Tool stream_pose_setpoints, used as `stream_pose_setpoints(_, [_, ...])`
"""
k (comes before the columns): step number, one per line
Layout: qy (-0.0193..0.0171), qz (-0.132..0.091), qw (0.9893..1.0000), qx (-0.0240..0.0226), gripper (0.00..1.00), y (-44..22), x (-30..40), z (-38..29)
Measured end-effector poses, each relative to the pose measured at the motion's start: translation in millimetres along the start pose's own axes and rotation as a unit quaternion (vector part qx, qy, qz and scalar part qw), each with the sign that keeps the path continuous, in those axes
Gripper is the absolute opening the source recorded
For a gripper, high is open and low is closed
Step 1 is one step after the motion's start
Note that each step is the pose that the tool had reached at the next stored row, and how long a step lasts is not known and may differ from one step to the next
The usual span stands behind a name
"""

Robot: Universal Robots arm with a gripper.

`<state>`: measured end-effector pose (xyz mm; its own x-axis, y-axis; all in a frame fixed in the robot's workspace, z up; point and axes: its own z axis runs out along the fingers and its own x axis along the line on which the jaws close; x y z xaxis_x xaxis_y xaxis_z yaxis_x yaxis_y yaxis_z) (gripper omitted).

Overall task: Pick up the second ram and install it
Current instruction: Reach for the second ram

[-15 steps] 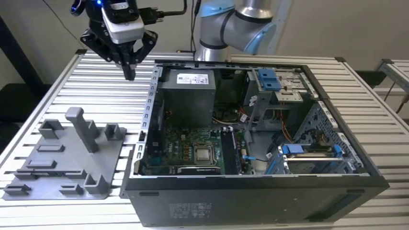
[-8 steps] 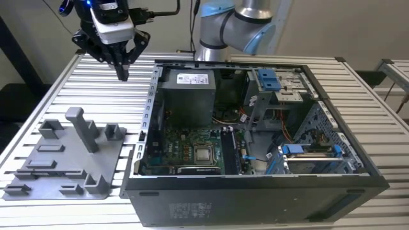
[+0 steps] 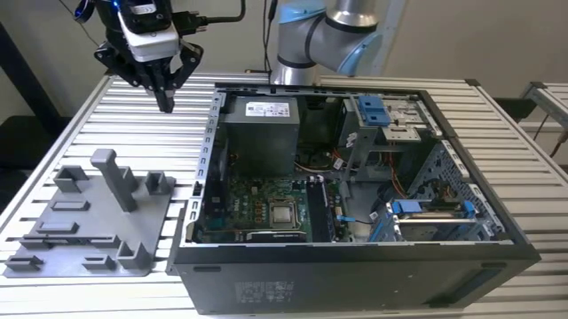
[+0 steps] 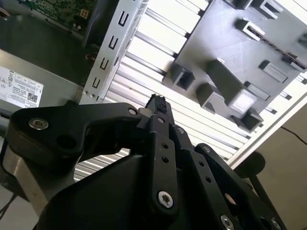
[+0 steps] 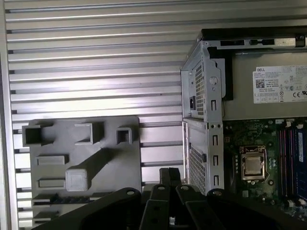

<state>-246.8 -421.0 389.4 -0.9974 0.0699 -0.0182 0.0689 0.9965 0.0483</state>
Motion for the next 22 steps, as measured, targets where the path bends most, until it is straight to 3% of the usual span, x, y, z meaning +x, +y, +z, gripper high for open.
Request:
stream_pose_setpoints(6, [0.0001,0.0,1.0,0.0,0.11,-2.0,1.3,0.3])
stream_pose_setpoints(10, [0.0001,0.0,1.0,0.0,0.11,-4.5,14.9,0.1])
stream_pose_setpoints(15, [0.0003,-0.001,1.0,0.0001,0.11,-7.1,26.8,-0.3])
stream_pose_setpoints(22, [0.0003,-0.002,1.0,0.0001,0.11,-9.2,50.4,-0.8])
